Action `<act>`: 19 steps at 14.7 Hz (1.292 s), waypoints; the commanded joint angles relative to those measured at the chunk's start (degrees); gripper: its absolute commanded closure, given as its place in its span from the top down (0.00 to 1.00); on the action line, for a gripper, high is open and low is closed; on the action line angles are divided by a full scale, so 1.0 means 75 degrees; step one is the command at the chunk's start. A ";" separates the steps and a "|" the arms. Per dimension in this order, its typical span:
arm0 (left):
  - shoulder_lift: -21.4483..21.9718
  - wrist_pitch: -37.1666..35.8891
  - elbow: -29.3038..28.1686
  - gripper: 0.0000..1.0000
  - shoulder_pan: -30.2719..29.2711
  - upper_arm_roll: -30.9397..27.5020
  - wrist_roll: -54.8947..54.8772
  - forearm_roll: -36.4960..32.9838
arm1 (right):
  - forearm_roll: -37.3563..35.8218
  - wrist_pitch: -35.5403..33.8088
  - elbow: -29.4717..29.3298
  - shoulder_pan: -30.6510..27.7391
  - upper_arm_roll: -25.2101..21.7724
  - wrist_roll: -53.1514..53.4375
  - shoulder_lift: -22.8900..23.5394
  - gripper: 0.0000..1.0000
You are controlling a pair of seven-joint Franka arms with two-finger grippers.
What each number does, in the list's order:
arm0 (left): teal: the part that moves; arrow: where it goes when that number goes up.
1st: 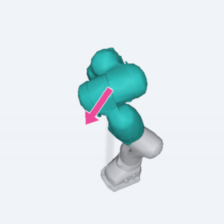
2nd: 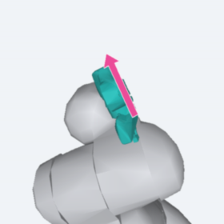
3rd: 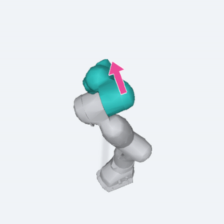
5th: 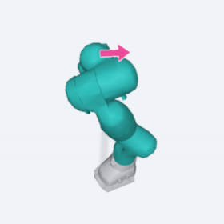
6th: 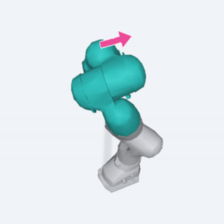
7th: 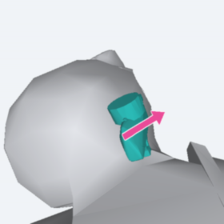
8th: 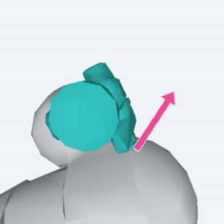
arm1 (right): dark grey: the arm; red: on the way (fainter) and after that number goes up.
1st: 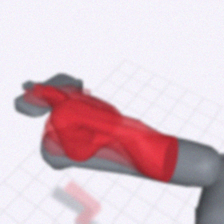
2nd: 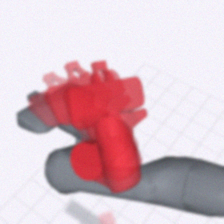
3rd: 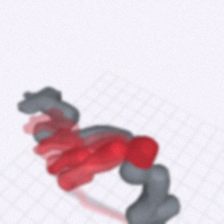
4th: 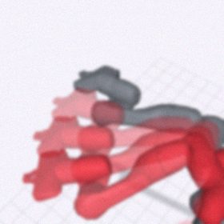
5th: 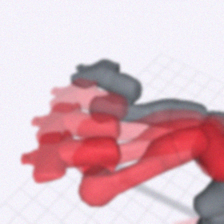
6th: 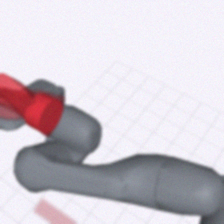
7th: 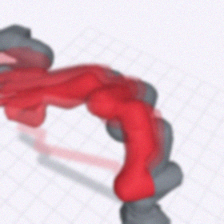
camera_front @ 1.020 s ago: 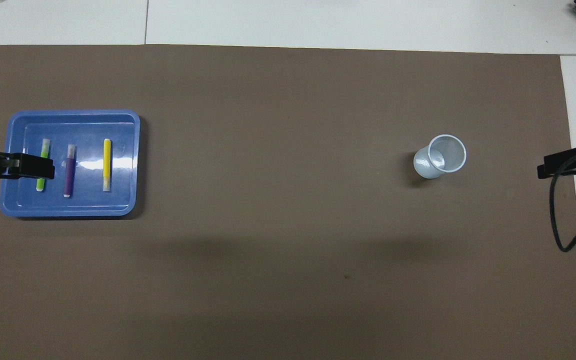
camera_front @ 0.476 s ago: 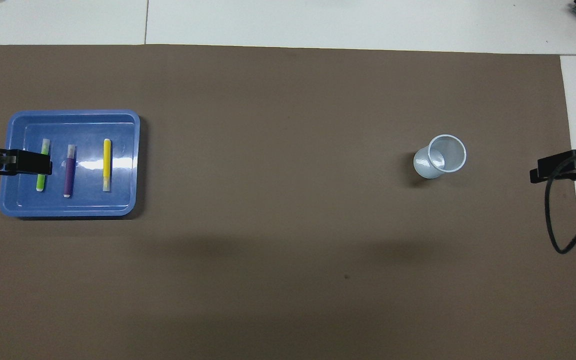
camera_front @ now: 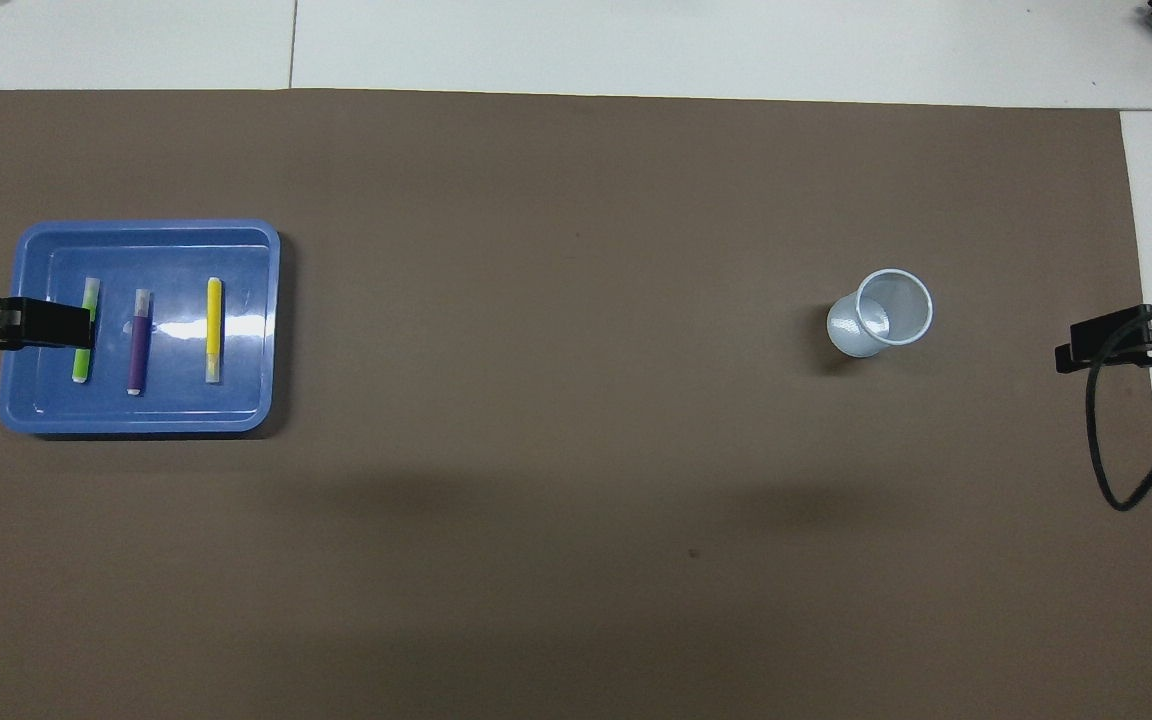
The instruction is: Transfer and insert pens with both arms
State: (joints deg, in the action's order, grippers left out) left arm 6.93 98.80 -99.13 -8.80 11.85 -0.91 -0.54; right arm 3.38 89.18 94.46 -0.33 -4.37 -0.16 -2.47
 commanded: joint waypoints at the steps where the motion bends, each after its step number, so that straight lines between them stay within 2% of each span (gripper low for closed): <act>1: 0.0036 0.0209 -0.0049 0.99 -0.0185 0.0025 -0.0055 0.0060 | -0.0005 0.0344 0.0342 -0.0014 0.0043 -0.0410 -0.0210 1.00; 4: 0.0083 0.0103 -0.0119 0.99 -0.0233 0.0025 0.0004 0.0071 | 0.0007 0.0356 0.0424 -0.0049 0.0031 -0.0354 -0.0245 1.00; 8: 0.0095 0.0162 -0.0154 0.99 -0.0291 0.0025 0.0004 0.0060 | 0.0135 0.0309 0.0705 -0.0131 0.0008 0.0747 -0.0420 1.00; 12: 0.0095 0.0220 -0.0166 0.94 -0.0291 0.0025 0.0016 0.0072 | 0.0148 -0.0147 0.0706 -0.0073 0.0020 0.0806 -0.0491 1.00; 16: 0.0025 0.0244 -0.0318 0.93 -0.0303 0.0025 0.0133 0.0083 | 0.0148 -0.0042 0.0671 -0.0002 0.0066 0.0759 -0.0515 1.00; 19: -0.0232 0.0244 -0.0330 0.91 -0.0444 0.0037 0.0191 0.0328 | 0.0136 -0.0008 0.0647 -0.0014 0.0254 0.0784 -0.0550 1.00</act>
State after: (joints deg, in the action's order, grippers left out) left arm 6.20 99.39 -101.01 -10.70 11.75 0.20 0.07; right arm 3.60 88.44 97.85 -0.24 -3.01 5.01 -4.97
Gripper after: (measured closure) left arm 0.079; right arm 0.000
